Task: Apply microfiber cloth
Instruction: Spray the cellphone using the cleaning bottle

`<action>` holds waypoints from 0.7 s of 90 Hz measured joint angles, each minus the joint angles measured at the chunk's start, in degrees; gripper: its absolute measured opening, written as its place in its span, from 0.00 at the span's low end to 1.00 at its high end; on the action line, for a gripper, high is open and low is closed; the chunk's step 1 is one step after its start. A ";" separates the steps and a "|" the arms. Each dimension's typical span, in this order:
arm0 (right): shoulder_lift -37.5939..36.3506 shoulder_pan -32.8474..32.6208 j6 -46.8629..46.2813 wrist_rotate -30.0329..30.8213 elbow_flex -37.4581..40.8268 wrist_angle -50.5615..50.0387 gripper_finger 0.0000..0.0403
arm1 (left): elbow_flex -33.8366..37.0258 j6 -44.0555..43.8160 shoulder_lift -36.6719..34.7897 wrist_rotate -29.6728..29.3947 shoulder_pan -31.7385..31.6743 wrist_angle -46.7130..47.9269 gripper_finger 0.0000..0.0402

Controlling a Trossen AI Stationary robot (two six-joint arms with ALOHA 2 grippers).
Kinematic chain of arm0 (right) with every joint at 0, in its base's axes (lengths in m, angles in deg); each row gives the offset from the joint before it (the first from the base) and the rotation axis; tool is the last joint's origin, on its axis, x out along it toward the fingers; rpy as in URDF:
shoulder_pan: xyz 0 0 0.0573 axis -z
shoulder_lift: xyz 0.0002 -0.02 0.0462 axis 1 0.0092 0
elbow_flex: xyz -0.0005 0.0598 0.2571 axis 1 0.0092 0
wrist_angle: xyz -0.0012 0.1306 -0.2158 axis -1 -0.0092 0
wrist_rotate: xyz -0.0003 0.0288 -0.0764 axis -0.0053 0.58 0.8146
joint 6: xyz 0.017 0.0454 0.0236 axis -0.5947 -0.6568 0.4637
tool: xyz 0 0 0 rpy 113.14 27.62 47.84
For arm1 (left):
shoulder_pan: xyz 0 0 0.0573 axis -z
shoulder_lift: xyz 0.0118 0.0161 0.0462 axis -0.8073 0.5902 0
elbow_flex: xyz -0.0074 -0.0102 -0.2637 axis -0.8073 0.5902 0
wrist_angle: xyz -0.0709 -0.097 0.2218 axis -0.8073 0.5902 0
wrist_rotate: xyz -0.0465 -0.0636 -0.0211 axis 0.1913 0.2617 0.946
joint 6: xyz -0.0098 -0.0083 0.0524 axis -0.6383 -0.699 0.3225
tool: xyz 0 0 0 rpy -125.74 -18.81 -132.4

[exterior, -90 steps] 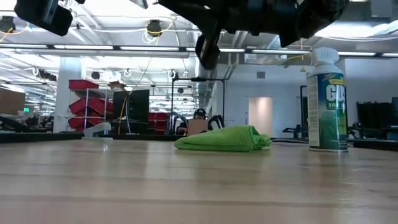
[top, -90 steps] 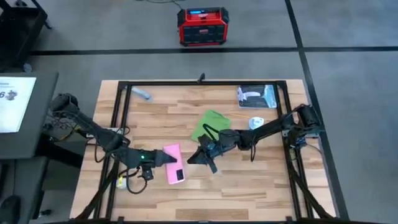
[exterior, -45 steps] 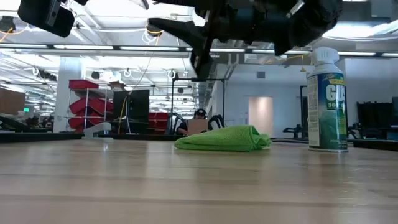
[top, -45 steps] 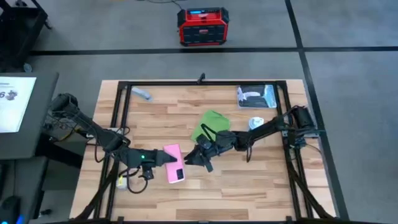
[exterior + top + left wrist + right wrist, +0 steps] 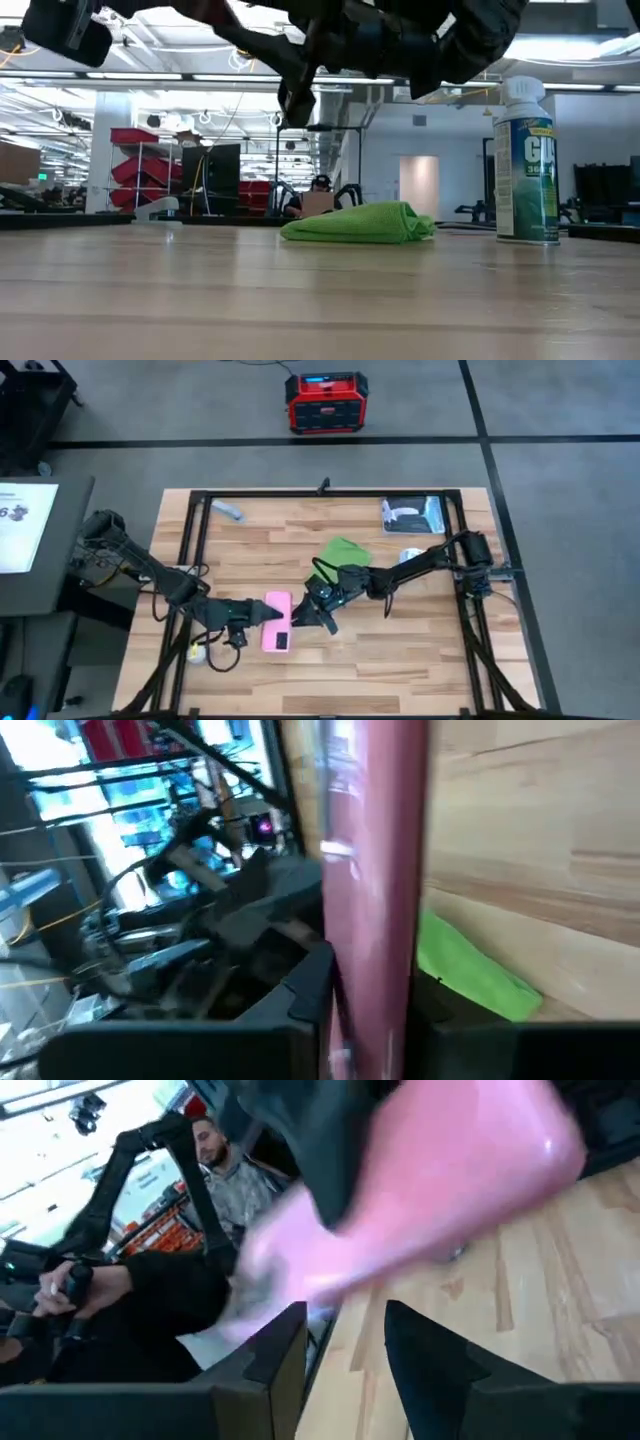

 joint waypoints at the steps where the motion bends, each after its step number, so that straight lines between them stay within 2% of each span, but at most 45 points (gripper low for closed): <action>1: 0.00 0.03 -0.05 0.00 0.08 0.16 0.31 | 0.00 -0.09 0.00 -0.04 0.00 0.09 0.10; 29: 0.08 0.42 -0.13 0.14 0.40 3.02 0.31 | 0.00 -0.31 0.00 -1.24 0.02 -0.27 0.10; 63: 0.13 0.62 -1.02 0.11 -0.49 2.01 0.31 | 0.00 2.52 0.00 -1.09 -0.92 -2.45 0.10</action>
